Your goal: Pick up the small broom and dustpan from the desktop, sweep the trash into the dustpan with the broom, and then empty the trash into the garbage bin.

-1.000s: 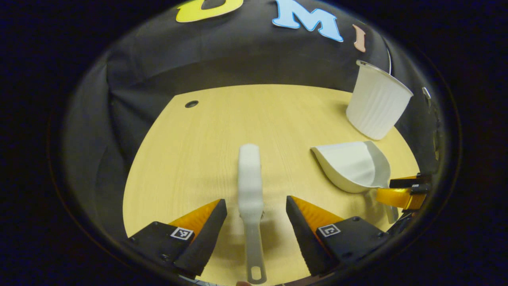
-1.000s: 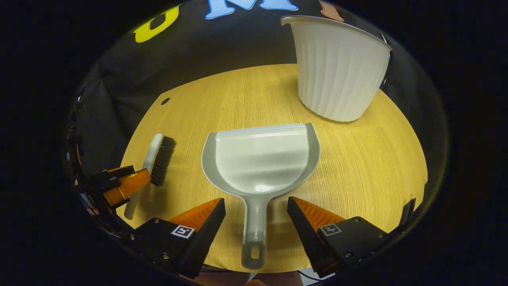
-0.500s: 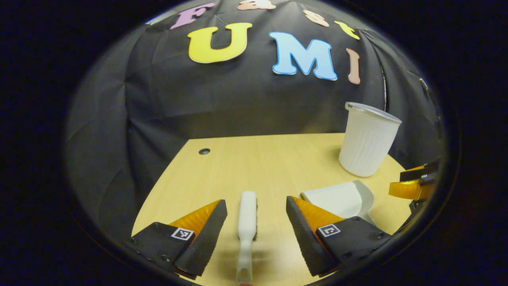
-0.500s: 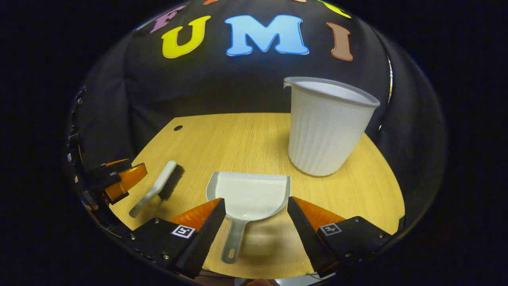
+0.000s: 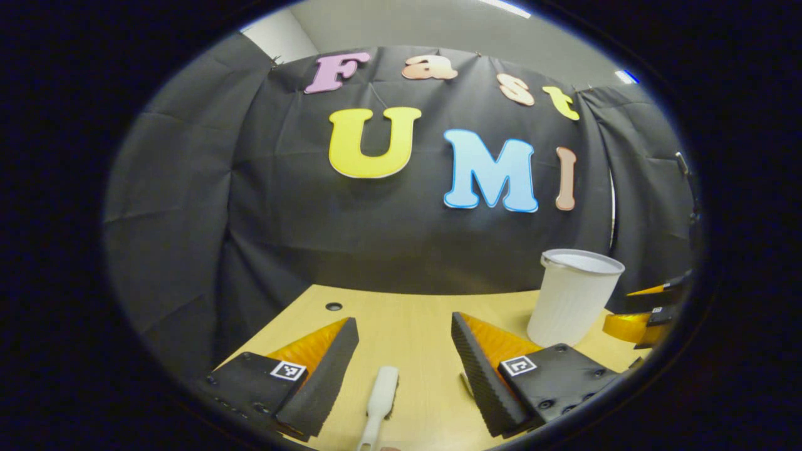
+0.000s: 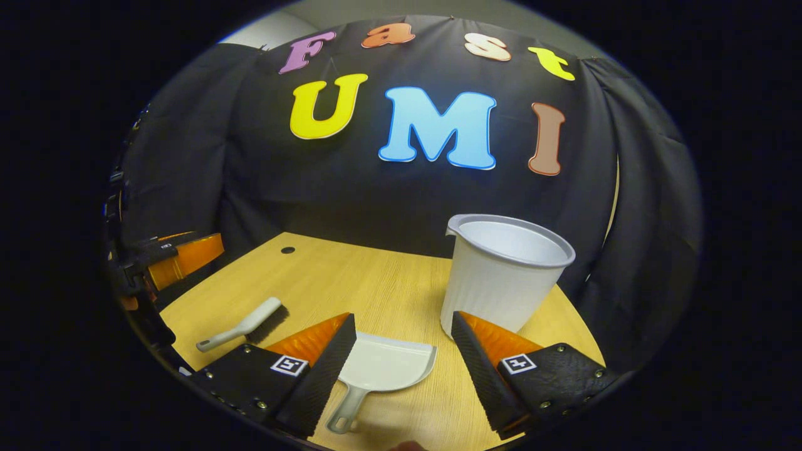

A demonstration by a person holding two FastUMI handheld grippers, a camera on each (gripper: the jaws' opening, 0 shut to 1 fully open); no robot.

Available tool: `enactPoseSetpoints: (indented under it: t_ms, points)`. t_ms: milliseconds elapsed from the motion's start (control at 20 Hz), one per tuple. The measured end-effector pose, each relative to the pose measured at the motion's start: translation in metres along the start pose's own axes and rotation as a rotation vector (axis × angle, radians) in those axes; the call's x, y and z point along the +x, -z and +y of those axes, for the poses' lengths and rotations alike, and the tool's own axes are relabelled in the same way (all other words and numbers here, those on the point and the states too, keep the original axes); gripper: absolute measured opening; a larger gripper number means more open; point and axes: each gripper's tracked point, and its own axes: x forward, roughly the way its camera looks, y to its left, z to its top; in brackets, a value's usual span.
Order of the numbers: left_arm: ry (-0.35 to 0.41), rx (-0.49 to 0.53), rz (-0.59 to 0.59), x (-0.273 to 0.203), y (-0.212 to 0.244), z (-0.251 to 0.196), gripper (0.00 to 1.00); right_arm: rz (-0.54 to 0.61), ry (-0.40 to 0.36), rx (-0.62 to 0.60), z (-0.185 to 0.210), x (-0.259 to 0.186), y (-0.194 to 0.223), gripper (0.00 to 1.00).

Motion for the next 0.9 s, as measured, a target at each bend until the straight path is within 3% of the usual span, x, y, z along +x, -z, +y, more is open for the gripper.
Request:
enactPoseSetpoints:
  t_ms: [250, 900]
  points:
    - [0.005, -0.013, -0.055, -0.005, -0.024, 0.010, 0.99, -0.068, 0.052, 0.021, -0.008, -0.003, -0.015, 0.96]
    - [0.046, 0.015, -0.076, 0.006, -0.030, 0.014, 0.96, -0.114, 0.150, 0.044, -0.022, -0.016, -0.032, 0.96]
